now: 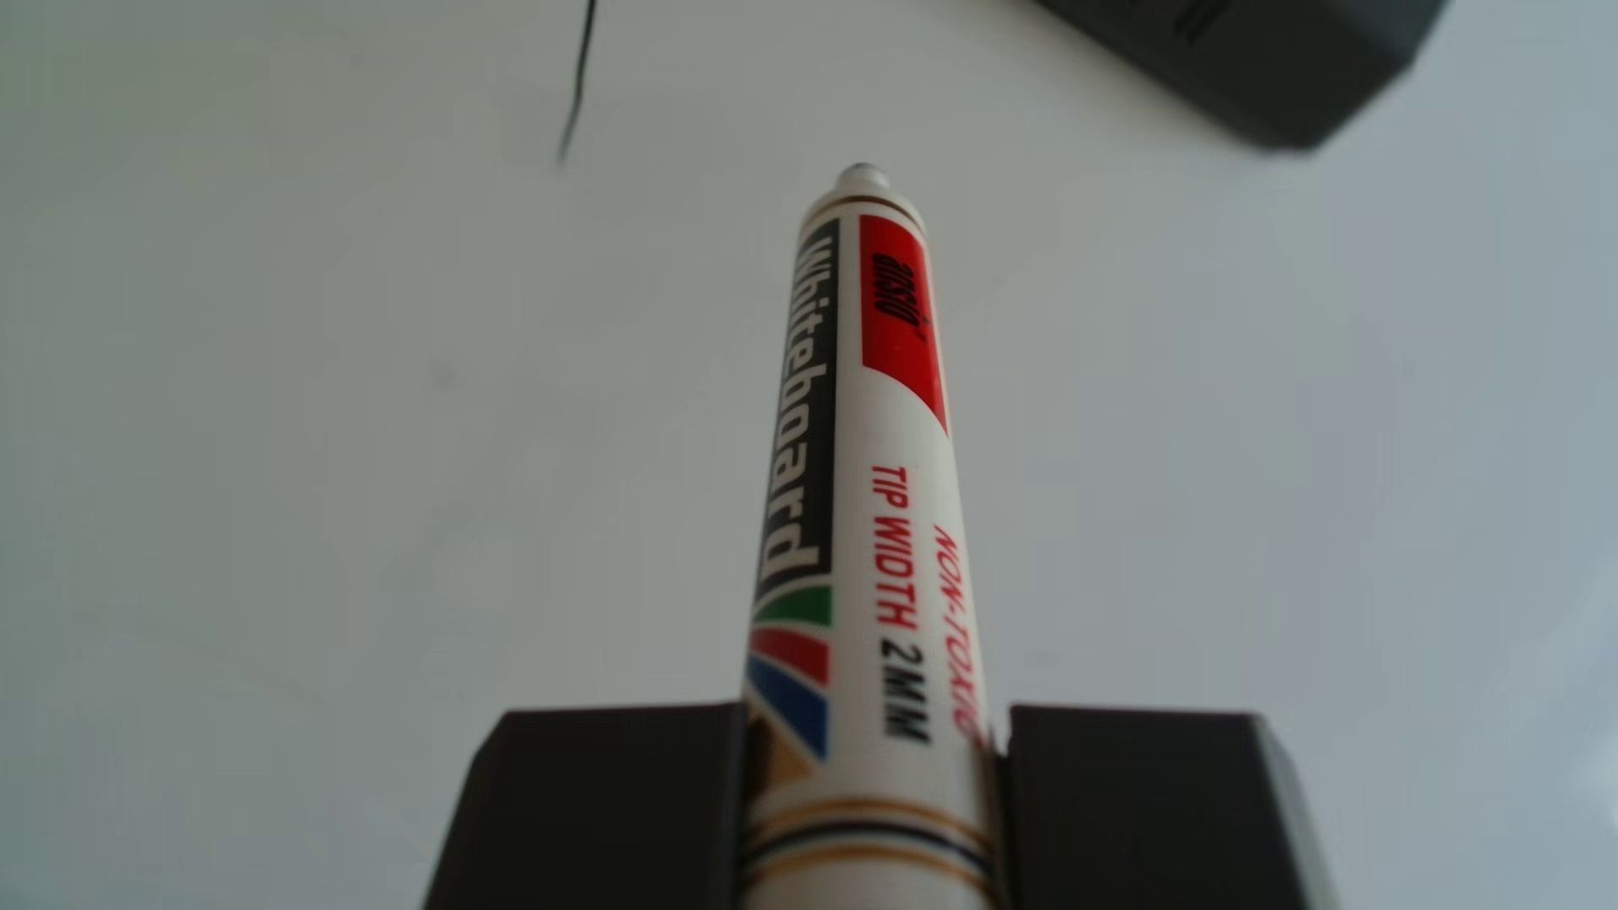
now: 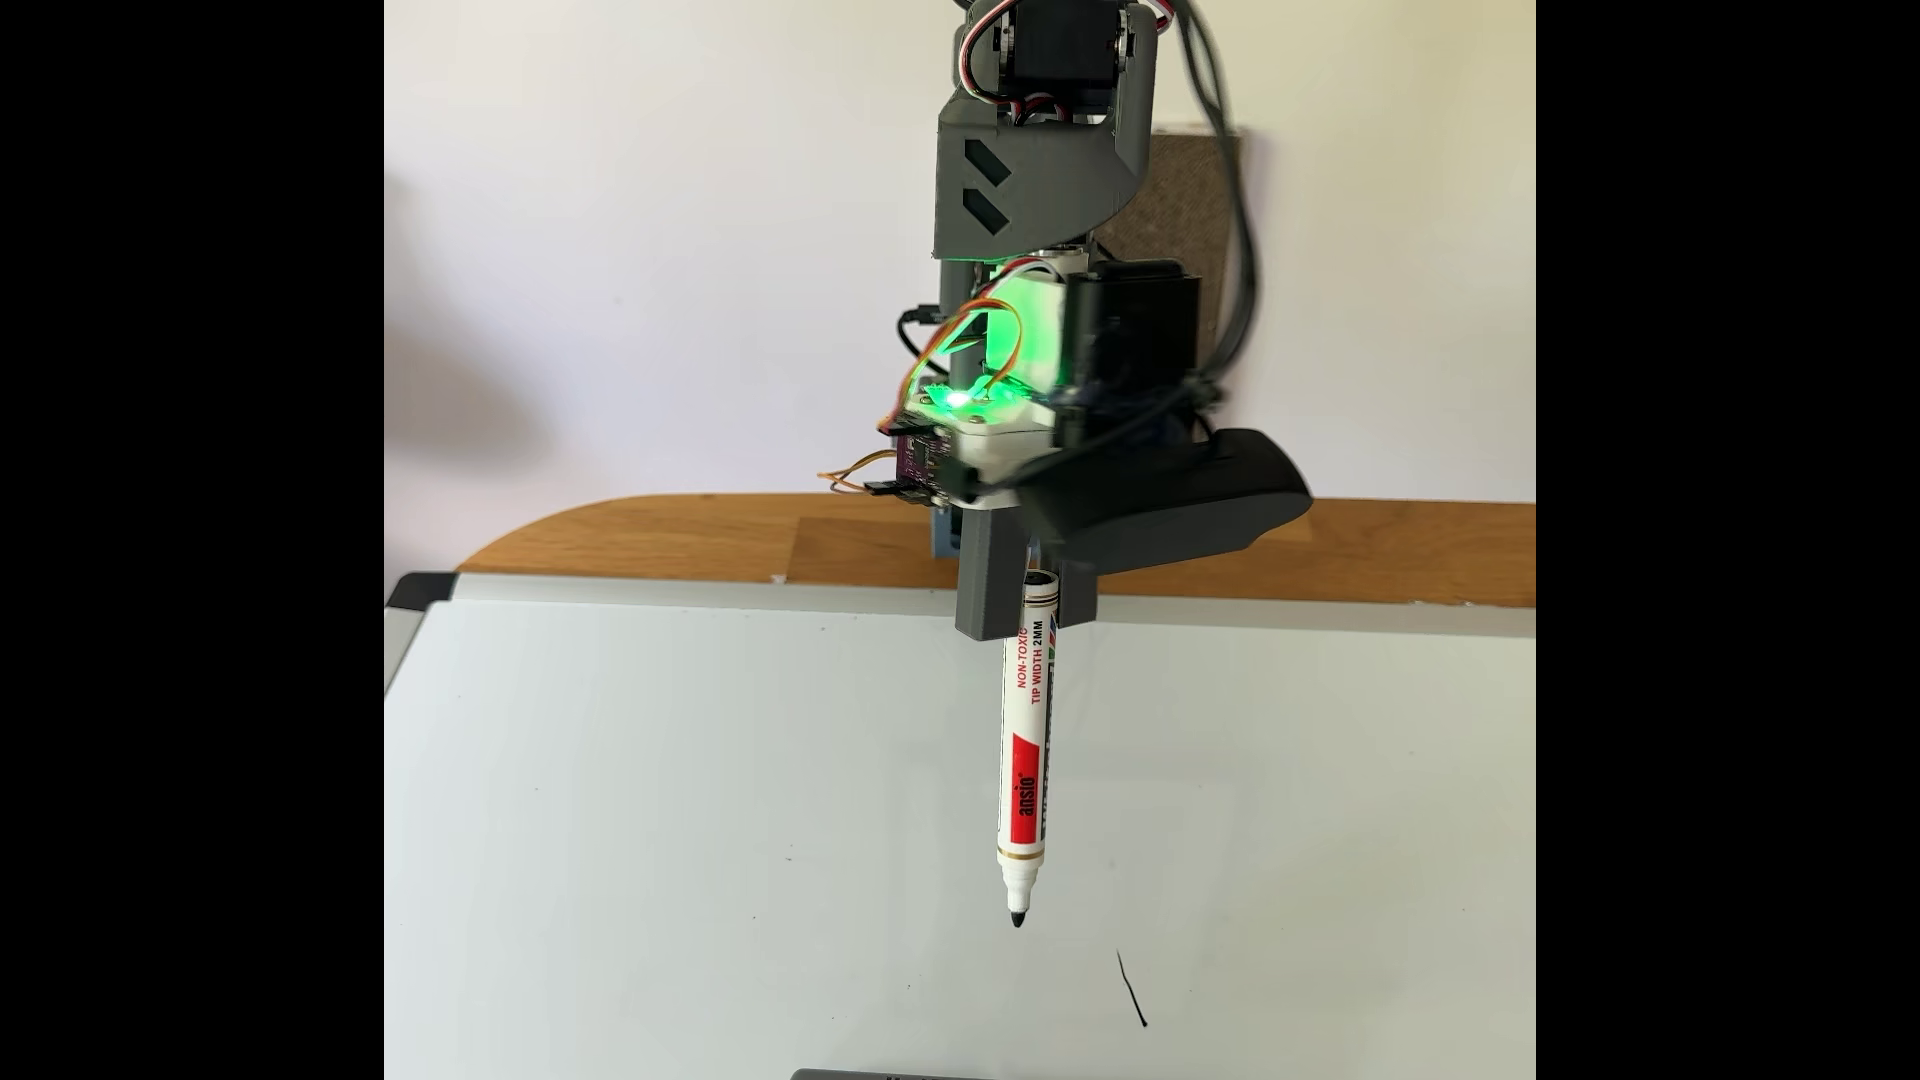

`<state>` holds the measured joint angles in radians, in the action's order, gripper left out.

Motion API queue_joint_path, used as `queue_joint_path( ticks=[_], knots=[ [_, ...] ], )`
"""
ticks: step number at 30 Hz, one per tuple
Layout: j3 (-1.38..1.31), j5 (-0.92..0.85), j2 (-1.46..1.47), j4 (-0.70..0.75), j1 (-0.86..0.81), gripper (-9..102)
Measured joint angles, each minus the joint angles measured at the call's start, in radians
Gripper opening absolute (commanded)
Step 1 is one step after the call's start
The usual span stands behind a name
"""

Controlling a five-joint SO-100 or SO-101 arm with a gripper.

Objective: Draw a face

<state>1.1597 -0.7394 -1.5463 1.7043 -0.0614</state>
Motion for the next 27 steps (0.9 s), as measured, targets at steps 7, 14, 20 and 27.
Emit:
queue_joint_path(
  ticks=[7, 14, 20, 27],
  knots=[
    [0.000, -0.554, 0.074, -0.026, -0.058, -1],
    [0.000, -0.687, 0.144, -0.104, -0.061, -1],
    [0.000, -0.699, 0.156, -0.155, -0.061, -1],
    [0.000, -0.699, 0.156, -0.155, -0.064, -1]
  ],
)
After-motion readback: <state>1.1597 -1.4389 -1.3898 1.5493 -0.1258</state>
